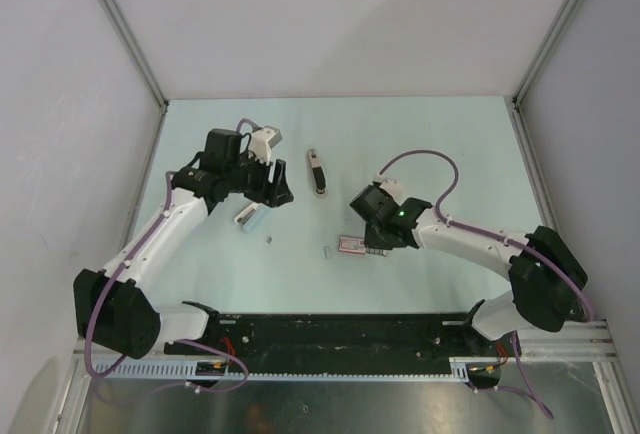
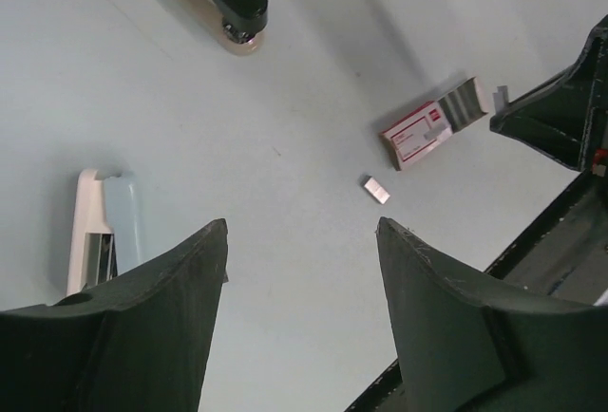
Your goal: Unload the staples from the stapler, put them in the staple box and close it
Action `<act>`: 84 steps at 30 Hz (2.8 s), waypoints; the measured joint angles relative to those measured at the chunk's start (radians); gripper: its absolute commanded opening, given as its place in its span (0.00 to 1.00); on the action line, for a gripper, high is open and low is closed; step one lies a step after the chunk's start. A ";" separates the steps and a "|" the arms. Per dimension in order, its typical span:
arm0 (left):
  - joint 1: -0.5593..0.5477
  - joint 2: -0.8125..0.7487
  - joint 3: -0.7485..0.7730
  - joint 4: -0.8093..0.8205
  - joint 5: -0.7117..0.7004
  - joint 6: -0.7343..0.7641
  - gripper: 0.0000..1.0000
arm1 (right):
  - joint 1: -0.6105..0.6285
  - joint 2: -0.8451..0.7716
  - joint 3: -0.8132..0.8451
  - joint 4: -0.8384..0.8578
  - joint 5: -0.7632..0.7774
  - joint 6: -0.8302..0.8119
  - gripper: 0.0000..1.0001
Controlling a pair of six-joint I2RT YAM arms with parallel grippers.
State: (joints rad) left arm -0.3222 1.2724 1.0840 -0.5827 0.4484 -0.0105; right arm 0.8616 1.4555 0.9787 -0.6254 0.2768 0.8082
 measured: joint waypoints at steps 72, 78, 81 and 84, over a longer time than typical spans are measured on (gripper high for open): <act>-0.036 -0.005 -0.010 -0.008 -0.064 0.029 0.67 | 0.089 0.278 0.122 -0.154 0.185 0.154 0.18; -0.036 -0.005 -0.010 -0.008 -0.064 0.029 0.67 | 0.087 0.278 0.122 -0.154 0.185 0.145 0.36; -0.036 -0.006 -0.010 -0.008 -0.064 0.029 0.67 | 0.087 0.278 0.122 -0.153 0.185 0.141 0.42; -0.036 -0.010 -0.010 -0.008 -0.064 0.029 0.67 | 0.087 0.278 0.122 -0.152 0.185 0.137 0.43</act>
State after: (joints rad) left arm -0.3580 1.2629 1.0740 -0.5903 0.3847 0.0189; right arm 0.9489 1.7340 1.1004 -0.7773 0.4614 0.9447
